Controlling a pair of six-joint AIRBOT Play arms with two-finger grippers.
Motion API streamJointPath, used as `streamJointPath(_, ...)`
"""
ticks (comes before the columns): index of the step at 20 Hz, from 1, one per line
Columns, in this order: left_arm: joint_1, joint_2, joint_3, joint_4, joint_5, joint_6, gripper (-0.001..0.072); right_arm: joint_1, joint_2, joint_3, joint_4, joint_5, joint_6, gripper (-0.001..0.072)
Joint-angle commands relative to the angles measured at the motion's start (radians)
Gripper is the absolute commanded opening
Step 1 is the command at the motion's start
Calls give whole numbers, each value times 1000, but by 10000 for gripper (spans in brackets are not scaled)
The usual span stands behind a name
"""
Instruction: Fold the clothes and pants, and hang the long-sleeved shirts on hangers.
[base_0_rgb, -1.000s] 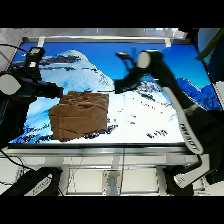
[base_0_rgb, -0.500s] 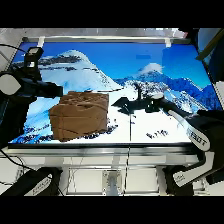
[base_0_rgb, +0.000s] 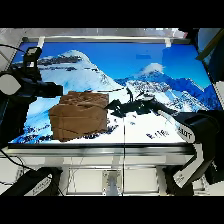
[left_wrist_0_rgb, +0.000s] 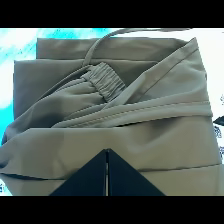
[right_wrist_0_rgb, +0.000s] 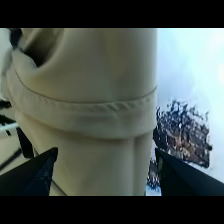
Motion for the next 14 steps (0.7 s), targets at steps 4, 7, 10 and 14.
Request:
streamJointPath(4,0,1,0,0,0,-3,9,80,-14,84,-120,59,83,707)
streamJointPath(7,0,1,0,0,0,-3,9,114,-14,92,-109,40,83,705)
streamJointPath(10,0,1,0,0,0,-3,9,147,-14,92,-110,-19,98,693)
streamJointPath(14,0,1,0,0,0,-3,8,165,-16,93,-102,-114,145,674)
